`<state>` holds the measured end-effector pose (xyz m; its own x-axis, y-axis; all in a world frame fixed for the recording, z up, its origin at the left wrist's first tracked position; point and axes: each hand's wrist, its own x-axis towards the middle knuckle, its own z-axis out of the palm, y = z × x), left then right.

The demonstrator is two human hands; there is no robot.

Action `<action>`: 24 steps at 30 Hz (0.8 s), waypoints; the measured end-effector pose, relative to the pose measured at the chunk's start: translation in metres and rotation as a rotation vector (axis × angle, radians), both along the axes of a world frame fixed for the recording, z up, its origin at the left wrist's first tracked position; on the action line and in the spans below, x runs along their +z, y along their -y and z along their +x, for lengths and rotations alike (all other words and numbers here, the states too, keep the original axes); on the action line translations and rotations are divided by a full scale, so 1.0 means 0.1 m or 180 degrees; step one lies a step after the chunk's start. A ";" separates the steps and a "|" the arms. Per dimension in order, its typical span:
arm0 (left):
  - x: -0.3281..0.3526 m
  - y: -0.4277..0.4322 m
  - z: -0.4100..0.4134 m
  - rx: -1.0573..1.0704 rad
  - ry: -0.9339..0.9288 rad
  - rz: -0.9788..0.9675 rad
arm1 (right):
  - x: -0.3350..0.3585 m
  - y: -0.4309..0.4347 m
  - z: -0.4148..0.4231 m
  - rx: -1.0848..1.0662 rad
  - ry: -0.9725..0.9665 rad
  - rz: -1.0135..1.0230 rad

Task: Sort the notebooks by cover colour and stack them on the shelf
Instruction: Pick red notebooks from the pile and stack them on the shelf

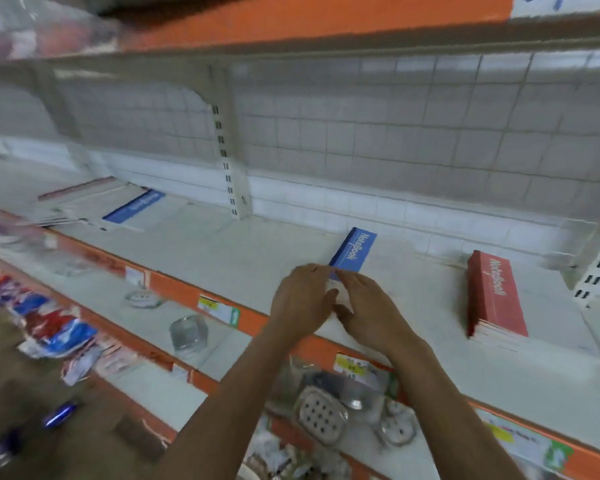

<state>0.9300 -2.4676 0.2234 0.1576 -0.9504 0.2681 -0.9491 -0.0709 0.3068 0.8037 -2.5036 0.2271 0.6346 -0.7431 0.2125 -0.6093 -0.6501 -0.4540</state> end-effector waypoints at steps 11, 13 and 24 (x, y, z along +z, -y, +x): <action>-0.14 -1.05 2.35 0.0941 0.0080 0.0029 | -0.18 -0.87 2.56 0.0498 0.0048 0.0030; -0.15 -1.18 2.66 0.1053 0.0086 0.0017 | -0.21 -0.97 2.91 0.0508 0.0034 0.0073; -0.21 -1.15 4.32 0.1348 0.0057 -0.0142 | -0.26 -0.88 4.69 0.0333 0.0040 0.0112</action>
